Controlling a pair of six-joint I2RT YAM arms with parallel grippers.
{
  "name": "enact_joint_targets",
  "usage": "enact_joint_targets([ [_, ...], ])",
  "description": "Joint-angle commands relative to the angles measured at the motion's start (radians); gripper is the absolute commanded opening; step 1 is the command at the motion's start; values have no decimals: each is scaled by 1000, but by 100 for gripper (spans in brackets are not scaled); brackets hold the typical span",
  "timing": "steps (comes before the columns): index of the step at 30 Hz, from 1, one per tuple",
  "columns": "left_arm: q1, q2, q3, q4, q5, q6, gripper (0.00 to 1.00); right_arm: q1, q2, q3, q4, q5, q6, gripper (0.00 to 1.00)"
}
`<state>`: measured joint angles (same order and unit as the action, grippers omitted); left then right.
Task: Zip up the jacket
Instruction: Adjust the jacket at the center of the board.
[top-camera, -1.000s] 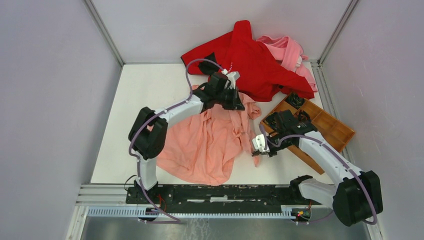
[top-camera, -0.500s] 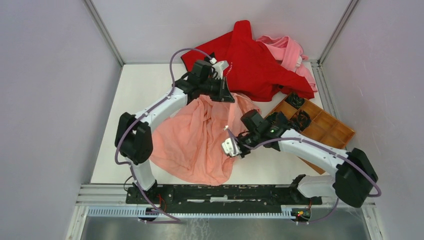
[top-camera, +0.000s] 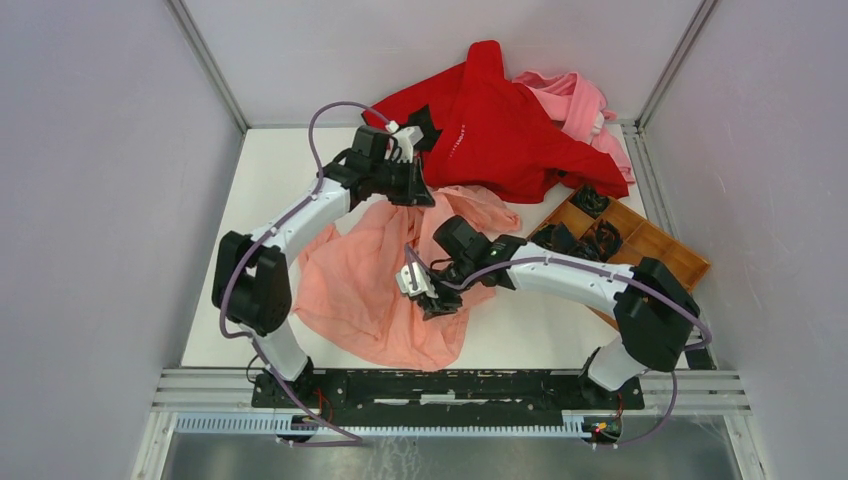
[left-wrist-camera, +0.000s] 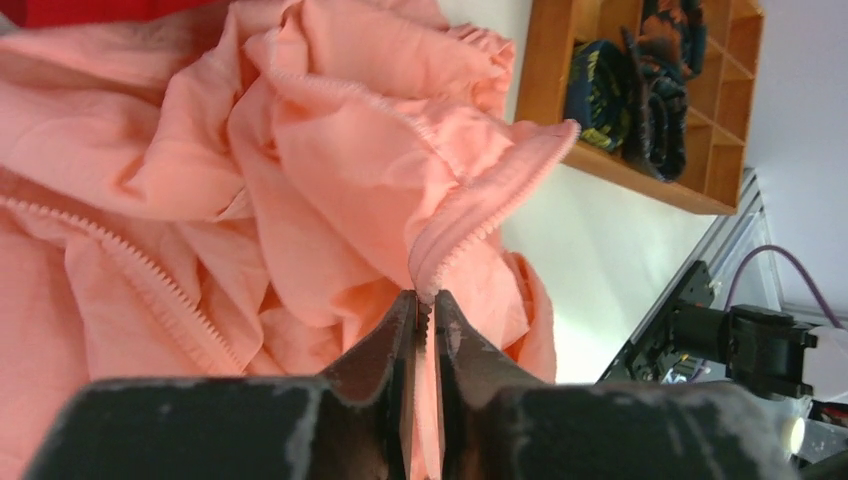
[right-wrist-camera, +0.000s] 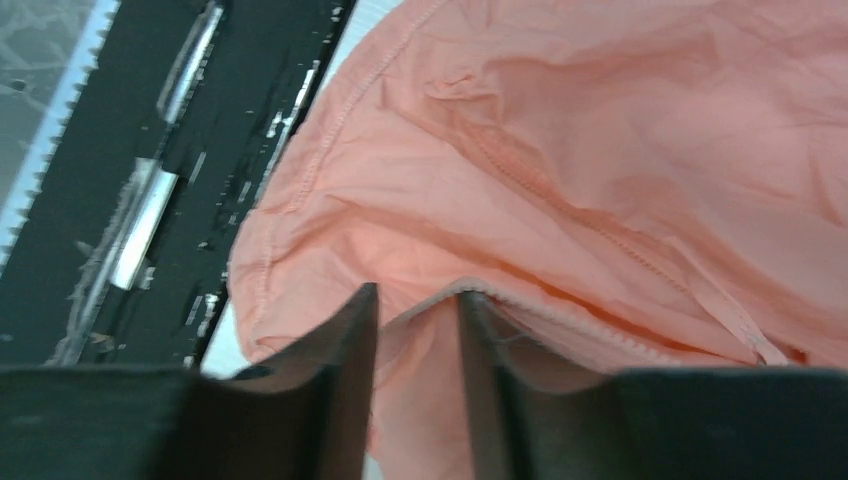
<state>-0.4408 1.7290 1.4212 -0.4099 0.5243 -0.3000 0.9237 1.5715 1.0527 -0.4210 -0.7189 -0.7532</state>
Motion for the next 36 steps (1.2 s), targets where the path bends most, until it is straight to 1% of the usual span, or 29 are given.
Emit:
enact_joint_targets([
  [1, 25, -86, -97, 186, -24, -42, 21, 10, -74, 0, -103, -45, -75, 52],
  [2, 28, -98, -117, 212, -31, -50, 24, 4, -99, -14, -126, -54, -109, 57],
  [4, 34, -114, -139, 243, -50, -60, 27, -18, -154, -35, -174, -98, -181, 64],
  [5, 36, -122, -145, 251, -60, -62, 29, -37, -182, -39, -201, -131, -219, 66],
  [8, 39, -150, -156, 263, -98, -59, 33, -135, -245, -39, -280, -238, -319, 66],
  [10, 40, -170, -163, 264, -120, -48, 38, -217, -284, -51, -289, -305, -340, 66],
  [12, 39, -200, -175, 260, -153, -33, 39, -298, -322, -84, -272, -374, -344, 67],
  [15, 40, -249, -197, 255, -185, -16, 39, -375, -383, -159, -174, -397, -284, 69],
  [18, 40, -319, -243, 270, -202, -11, 39, -438, -442, -257, 17, -370, -144, 71],
  [20, 40, -386, -302, 301, -205, -13, 39, -491, -453, -298, 109, -347, -67, 72],
  [21, 39, -423, -336, 322, -203, -16, 40, -510, -450, -307, 137, -333, -42, 72],
  [23, 40, -502, -414, 367, -198, -18, 42, -536, -438, -304, 155, -289, -52, 72],
  [24, 40, -539, -450, 383, -203, -24, 46, -538, -430, -299, 150, -247, -85, 72],
  [25, 39, -580, -487, 394, -215, -34, 52, -540, -423, -295, 150, -213, -124, 72],
  [27, 40, -664, -565, 422, -243, -67, 69, -540, -400, -290, 165, -142, -182, 72],
  [28, 40, -706, -606, 460, -253, -89, 76, -539, -385, -283, 175, -111, -206, 72],
  [29, 39, -743, -648, 488, -255, -114, 80, -538, -369, -278, 190, -86, -226, 72],
  [31, 40, -815, -724, 537, -231, -163, 83, -539, -329, -266, 229, -55, -241, 71],
  [34, 39, -908, -826, 582, -196, -239, 83, -526, -279, -254, 309, -49, -182, 70],
  [36, 40, -964, -872, 608, -189, -284, 83, -498, -253, -256, 363, -3, -132, 69],
])
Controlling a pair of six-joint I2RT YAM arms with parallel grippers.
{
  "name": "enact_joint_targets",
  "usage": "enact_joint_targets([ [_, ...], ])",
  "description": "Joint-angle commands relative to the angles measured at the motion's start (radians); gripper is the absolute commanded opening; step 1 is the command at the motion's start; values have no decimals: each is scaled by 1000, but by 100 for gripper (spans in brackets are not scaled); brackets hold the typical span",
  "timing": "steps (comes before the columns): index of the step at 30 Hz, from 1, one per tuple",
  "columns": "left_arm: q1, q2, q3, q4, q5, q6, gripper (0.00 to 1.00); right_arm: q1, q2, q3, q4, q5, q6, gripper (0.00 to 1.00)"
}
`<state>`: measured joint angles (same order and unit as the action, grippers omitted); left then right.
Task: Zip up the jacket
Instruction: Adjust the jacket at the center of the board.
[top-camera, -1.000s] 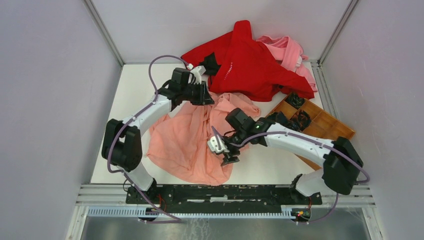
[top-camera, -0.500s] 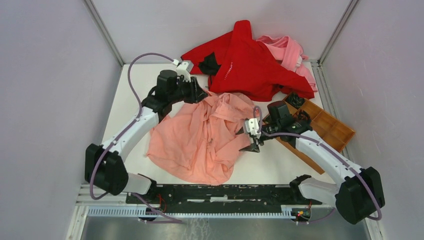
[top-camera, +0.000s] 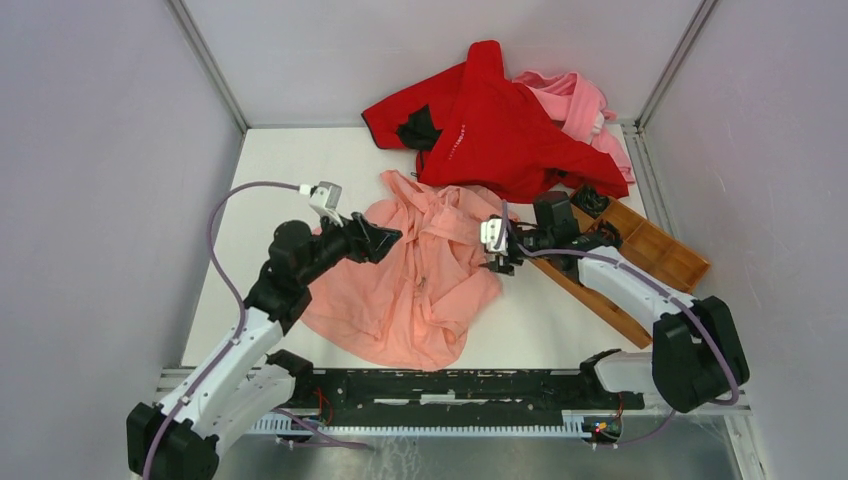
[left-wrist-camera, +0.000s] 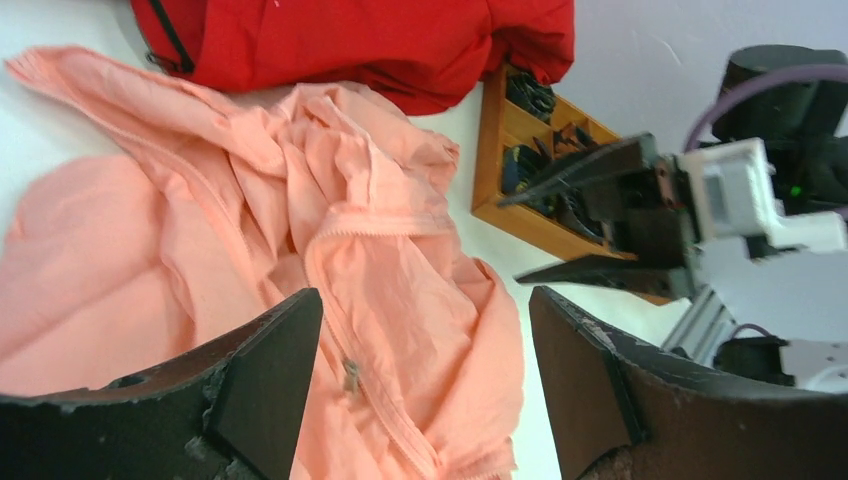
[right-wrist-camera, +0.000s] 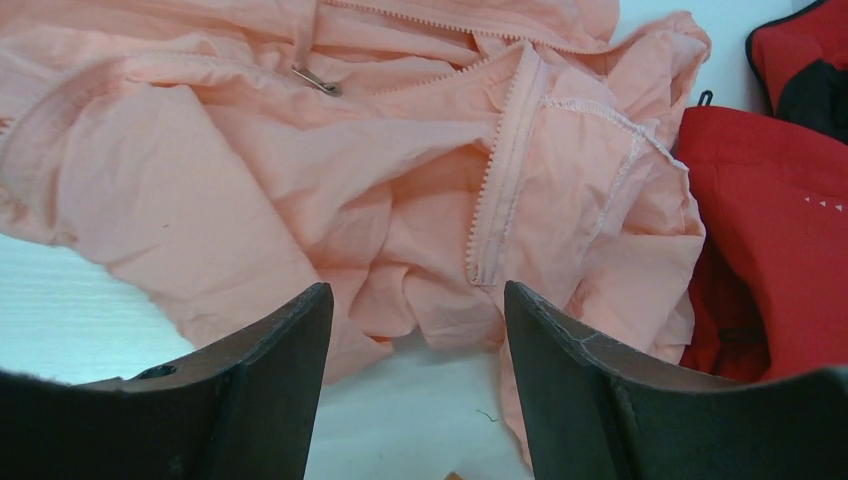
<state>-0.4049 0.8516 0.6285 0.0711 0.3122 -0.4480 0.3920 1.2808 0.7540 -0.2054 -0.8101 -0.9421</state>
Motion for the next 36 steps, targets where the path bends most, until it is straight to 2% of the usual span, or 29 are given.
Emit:
enact_joint_targets([
  [1, 3, -112, -116, 139, 21, -158, 83, 49, 50, 39, 169, 124, 72, 69],
  [8, 4, -222, -240, 242, 23, -247, 81, 113, 152, 55, 261, 296, 146, 69],
  [14, 4, -202, -248, 274, 54, -271, 80, 125, 232, 84, 318, 417, 218, 65],
  [23, 4, -165, -269, 324, 78, -300, 80, 127, 237, 106, 352, 475, 246, 55],
  [26, 4, -155, -273, 342, 88, -303, 80, 127, 233, 136, 341, 475, 248, 49],
  [29, 4, -144, -270, 350, 97, -305, 80, 128, 248, 174, 325, 476, 248, 37],
  [36, 4, -144, -277, 349, 103, -307, 80, 127, 268, 216, 299, 494, 247, 29],
])
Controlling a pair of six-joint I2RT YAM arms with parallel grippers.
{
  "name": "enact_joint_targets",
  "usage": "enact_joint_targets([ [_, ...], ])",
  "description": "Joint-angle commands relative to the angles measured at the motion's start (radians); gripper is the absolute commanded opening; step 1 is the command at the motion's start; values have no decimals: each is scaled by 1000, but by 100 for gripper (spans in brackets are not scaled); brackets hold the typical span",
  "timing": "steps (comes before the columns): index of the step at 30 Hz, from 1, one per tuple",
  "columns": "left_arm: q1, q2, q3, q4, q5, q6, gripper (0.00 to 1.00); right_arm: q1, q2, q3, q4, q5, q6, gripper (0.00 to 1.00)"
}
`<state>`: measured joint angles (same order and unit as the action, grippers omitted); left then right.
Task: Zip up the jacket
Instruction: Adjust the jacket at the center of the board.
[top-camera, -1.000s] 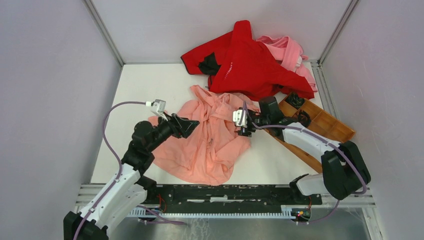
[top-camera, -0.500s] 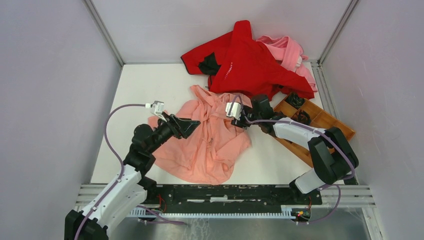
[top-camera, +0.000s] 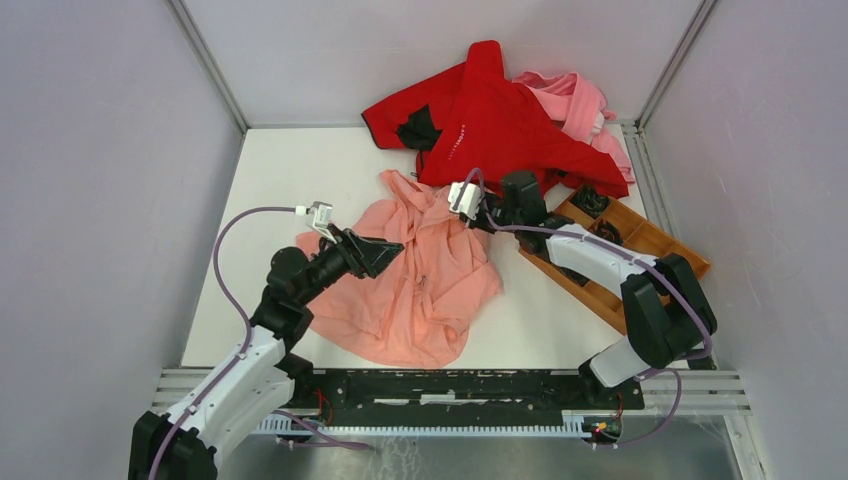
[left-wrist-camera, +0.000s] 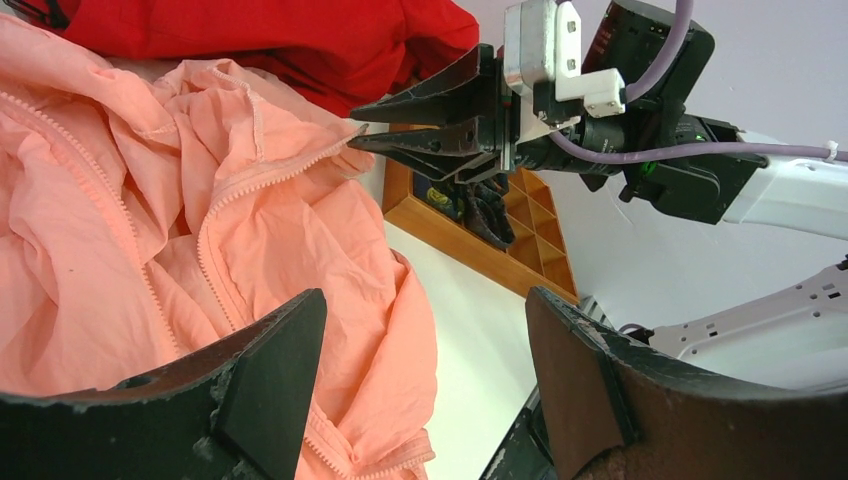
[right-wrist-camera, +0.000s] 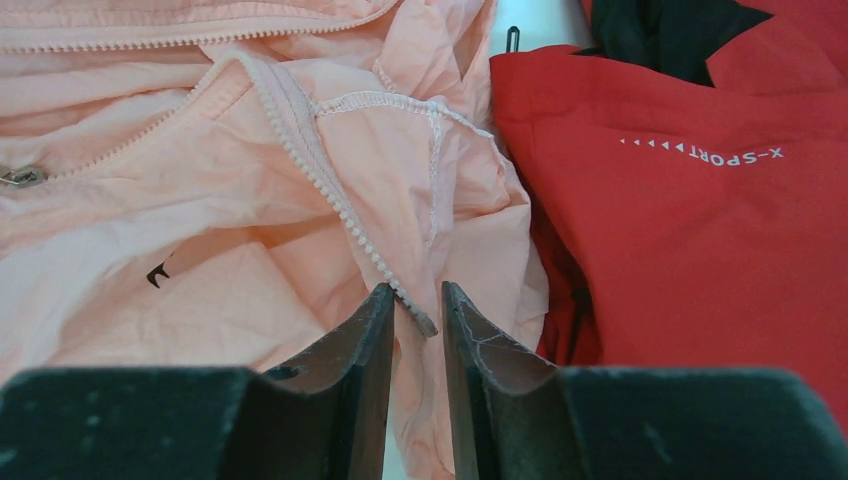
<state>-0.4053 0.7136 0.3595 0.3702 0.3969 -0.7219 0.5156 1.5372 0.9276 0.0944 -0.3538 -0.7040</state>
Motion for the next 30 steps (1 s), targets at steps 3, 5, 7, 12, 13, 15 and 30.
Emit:
enact_joint_targets([
  [3, 4, -5, -11, 52, 18, -36, 80, 4, 25, 68, -20, 43, 3, 21],
  [5, 4, -1, -13, 57, 20, -40, 80, 3, 36, 92, -40, 38, 0, 14],
  [7, 4, 5, -12, 57, 24, -40, 80, 2, 44, 119, -61, 31, -6, 5],
  [12, 5, 18, -13, 40, 34, -40, 80, -12, 26, 160, -85, 12, -13, 0],
  [13, 4, 21, -13, 36, 35, -40, 80, -17, 20, 168, -87, 9, -14, 0],
  [15, 4, 28, -11, 33, 39, -40, 80, -28, 5, 184, -92, 3, -14, 0],
  [30, -37, 258, 120, -58, 61, 26, 73, -106, -43, 245, -93, 8, -54, 0],
])
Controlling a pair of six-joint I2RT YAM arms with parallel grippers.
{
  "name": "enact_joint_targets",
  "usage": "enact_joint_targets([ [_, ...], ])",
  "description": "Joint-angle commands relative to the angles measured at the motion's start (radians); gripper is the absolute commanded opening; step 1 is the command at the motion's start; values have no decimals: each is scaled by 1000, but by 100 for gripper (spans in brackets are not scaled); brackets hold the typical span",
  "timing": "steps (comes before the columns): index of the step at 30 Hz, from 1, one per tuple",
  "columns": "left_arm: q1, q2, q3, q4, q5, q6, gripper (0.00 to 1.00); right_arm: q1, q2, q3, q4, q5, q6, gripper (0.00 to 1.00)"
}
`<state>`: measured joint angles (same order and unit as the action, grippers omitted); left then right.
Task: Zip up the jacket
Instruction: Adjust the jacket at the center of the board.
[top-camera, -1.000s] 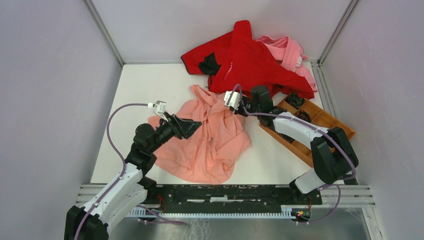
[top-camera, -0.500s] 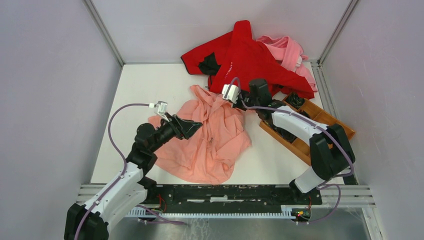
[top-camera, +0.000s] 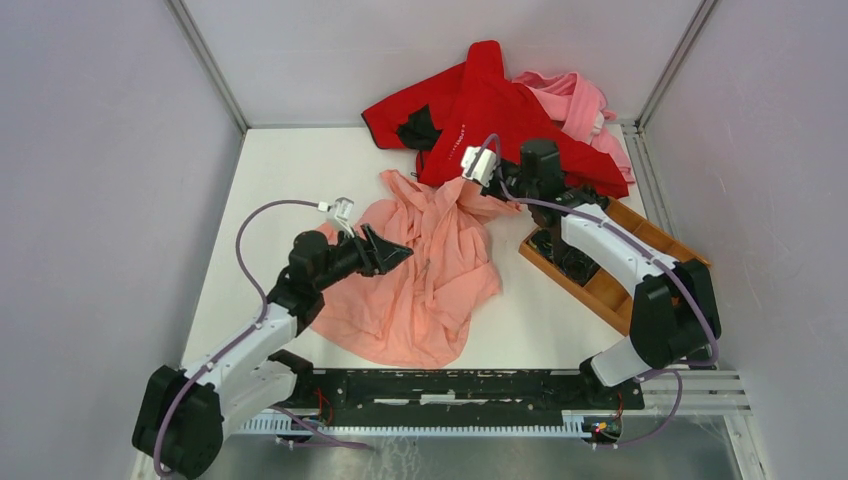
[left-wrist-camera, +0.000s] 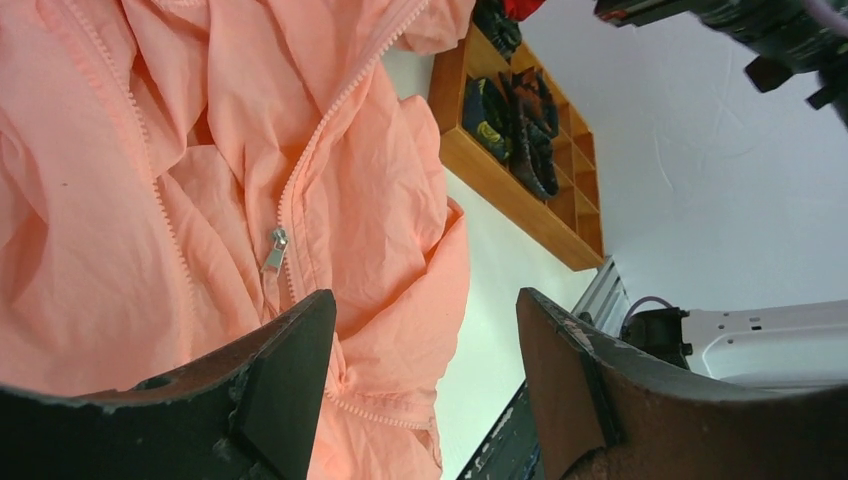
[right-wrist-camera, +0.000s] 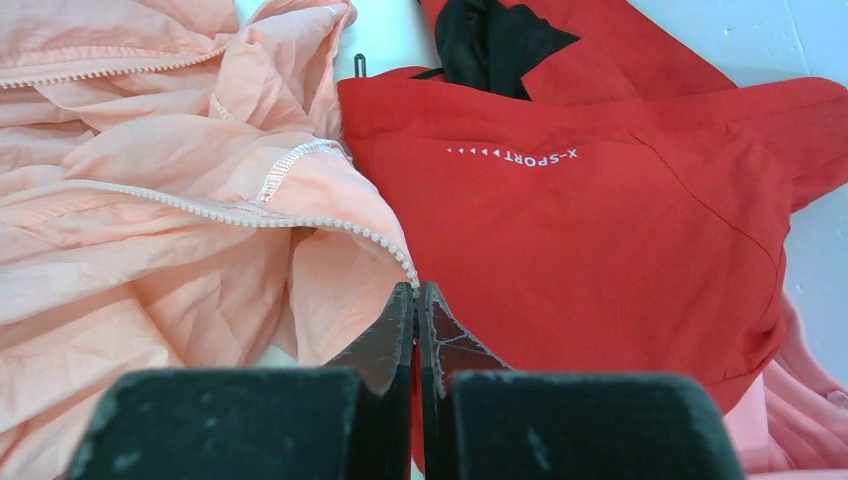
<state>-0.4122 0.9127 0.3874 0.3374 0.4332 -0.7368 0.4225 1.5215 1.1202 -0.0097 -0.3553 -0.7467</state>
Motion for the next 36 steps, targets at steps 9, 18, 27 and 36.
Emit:
enact_joint_targets([
  [9, -157, 328, 285, -248, -161, 325, 64, -34, -44, 56, 12, -12, -3, 0],
  [18, -159, 452, 333, -284, -133, 295, 61, -71, -99, 72, 12, -37, 13, 0],
  [27, -187, 343, 188, -157, -56, 91, 58, -131, -127, 50, 42, -84, 68, 0],
  [36, -341, 351, 145, -157, -149, -11, 53, -160, -138, 29, 73, -123, 112, 0],
])
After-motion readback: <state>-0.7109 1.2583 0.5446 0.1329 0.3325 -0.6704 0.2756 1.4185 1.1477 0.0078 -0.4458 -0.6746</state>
